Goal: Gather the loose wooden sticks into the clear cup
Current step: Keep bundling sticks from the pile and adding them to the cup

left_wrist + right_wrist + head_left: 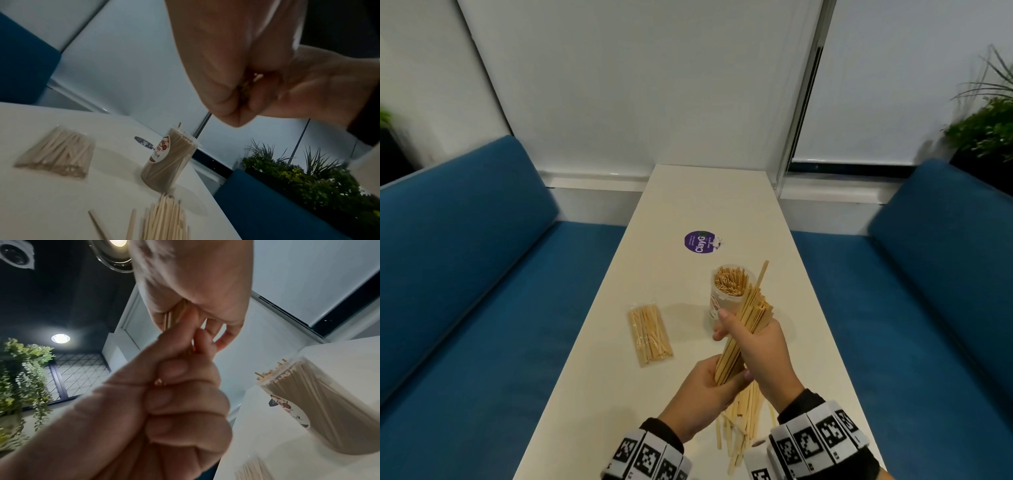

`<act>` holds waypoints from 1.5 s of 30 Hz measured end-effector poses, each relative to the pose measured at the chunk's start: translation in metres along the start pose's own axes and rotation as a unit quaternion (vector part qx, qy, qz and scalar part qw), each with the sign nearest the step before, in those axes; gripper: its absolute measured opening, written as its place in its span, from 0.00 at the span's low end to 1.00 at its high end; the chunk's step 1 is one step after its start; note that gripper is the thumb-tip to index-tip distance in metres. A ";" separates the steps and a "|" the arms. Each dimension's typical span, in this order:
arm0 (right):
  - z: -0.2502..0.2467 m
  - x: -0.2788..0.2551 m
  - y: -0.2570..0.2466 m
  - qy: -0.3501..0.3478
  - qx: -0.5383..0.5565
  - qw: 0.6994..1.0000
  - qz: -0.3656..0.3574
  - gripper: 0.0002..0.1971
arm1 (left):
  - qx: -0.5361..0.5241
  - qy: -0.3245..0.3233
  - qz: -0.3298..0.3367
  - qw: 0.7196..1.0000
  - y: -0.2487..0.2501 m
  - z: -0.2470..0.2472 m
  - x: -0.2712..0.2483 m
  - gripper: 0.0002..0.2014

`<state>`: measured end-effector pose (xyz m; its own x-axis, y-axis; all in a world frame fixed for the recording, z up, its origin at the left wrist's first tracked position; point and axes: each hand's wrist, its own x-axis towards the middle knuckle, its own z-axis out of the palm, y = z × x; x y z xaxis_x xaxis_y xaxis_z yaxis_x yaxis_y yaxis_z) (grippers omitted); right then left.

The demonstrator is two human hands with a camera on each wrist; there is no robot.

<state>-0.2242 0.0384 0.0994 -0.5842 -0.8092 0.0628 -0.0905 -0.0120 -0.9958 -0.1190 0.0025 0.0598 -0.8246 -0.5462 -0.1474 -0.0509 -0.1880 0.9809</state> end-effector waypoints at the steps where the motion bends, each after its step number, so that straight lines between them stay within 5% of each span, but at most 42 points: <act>1: 0.000 0.000 0.000 -0.006 -0.009 1.000 -0.002 0.11 | 0.008 0.010 0.006 1.000 0.001 0.001 0.000 0.11; 3: -0.002 0.001 -0.002 -0.018 -0.012 1.000 -0.008 0.09 | 0.012 0.020 0.016 1.000 -0.001 0.001 -0.001 0.14; 6: -0.011 0.007 -0.005 0.011 -0.053 0.995 -0.081 0.43 | 0.006 0.030 0.009 0.999 -0.005 0.000 -0.001 0.13; 8: -0.020 0.014 -0.008 0.033 -0.141 0.972 -0.185 0.54 | 0.007 0.031 -0.001 1.000 -0.006 -0.001 -0.003 0.12; 12: -0.031 0.022 -0.016 -0.034 -0.306 0.911 -0.276 0.41 | 0.023 0.029 -0.013 0.999 -0.005 0.000 -0.005 0.11; 15: -0.030 0.018 -0.010 -0.036 -0.295 0.905 -0.303 0.24 | 0.030 0.029 -0.016 0.999 -0.003 0.001 -0.004 0.12; 21: -0.017 0.000 -0.002 0.019 -0.207 0.940 -0.270 0.14 | 0.040 0.051 -0.041 0.997 -0.005 0.001 -0.005 0.10; 25: -0.010 -0.003 -0.003 0.024 0.059 0.997 -0.043 0.28 | 0.047 0.053 -0.040 0.997 -0.007 0.002 -0.004 0.12; 28: -0.004 -0.006 -0.005 -0.058 0.242 0.964 0.095 0.20 | 0.053 0.039 -0.048 0.997 -0.007 0.001 -0.002 0.11; 32: 0.004 -0.006 -0.009 -0.003 0.222 0.971 0.085 0.18 | 0.047 0.003 -0.062 0.997 -0.005 0.001 -0.001 0.10; 34: 0.004 -0.003 -0.018 0.019 0.235 0.970 0.059 0.17 | -0.049 0.014 -0.051 0.997 -0.005 0.000 0.000 0.16; 36: 0.004 -0.001 -0.027 0.014 0.226 0.974 0.018 0.16 | -0.233 0.075 -0.093 0.965 -0.009 -0.007 0.003 0.30; 40: 0.013 0.000 -0.029 -0.022 0.151 0.987 -0.059 0.18 | -0.536 0.115 -0.141 0.824 -0.005 -0.013 0.005 0.39; 42: 0.021 -0.002 -0.023 -0.048 0.123 0.989 -0.067 0.17 | -0.573 0.093 -0.130 0.804 0.002 -0.010 0.007 0.34; 45: 0.025 -0.004 -0.010 -0.089 0.075 0.991 -0.062 0.11 | -0.559 0.121 -0.112 0.813 0.007 -0.009 0.012 0.24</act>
<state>-0.2006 0.0265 0.1078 -0.4237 -0.8867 0.1851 -0.0243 -0.1931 -0.9809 -0.1242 -0.0123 0.0643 -0.7239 -0.5143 -0.4599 0.4697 -0.8556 0.2175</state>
